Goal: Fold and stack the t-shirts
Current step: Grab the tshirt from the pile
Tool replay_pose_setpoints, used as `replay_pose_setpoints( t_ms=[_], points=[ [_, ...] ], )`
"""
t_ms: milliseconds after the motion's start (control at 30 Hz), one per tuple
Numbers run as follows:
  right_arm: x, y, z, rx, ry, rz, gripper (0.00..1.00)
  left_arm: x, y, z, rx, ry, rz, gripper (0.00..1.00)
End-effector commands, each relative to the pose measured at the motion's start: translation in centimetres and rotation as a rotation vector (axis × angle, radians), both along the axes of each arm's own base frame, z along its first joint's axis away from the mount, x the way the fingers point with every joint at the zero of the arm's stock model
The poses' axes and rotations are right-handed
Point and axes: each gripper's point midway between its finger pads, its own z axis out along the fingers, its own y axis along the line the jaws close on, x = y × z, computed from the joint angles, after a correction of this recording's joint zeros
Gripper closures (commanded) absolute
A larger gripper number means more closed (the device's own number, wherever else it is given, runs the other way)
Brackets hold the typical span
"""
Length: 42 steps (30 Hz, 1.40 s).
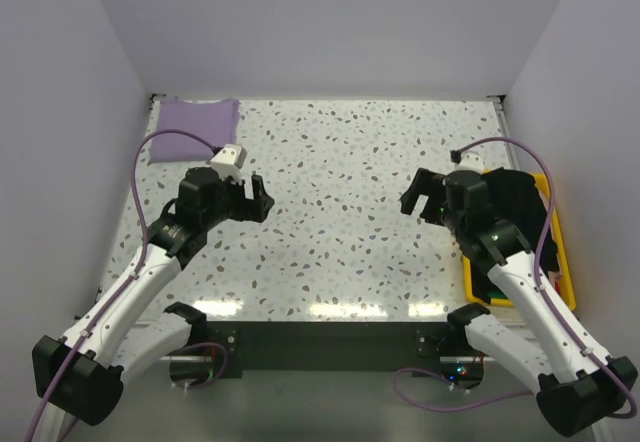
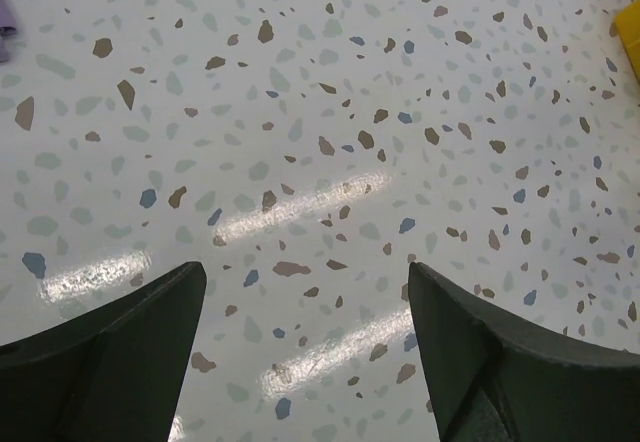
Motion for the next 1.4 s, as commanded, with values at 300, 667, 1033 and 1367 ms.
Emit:
replay_pose_setpoints(
  t_ms=[300, 667, 1033, 1367],
  points=[
    [5.9, -3.8, 1.5, -0.269, 0.02, -0.211, 0.01, -0.1, -0.8, 0.9, -0.023, -0.04, -0.052, 0.13],
    [7.4, -19.3, -1.7, -0.425, 0.26, -0.76, 0.02, -0.4, -1.3, 0.7, -0.039, -0.03, -0.079, 0.13],
    [5.3, -25.8, -5.3, -0.298, 0.309, -0.98, 0.04, -0.6, -1.7, 0.5, -0.055, -0.021, -0.096, 0.13],
    [6.7, -24.8, -9.6, -0.154, 0.344, -0.916, 0.41, -0.5, -1.6, 0.3, -0.049, -0.016, -0.086, 0.13]
  ],
)
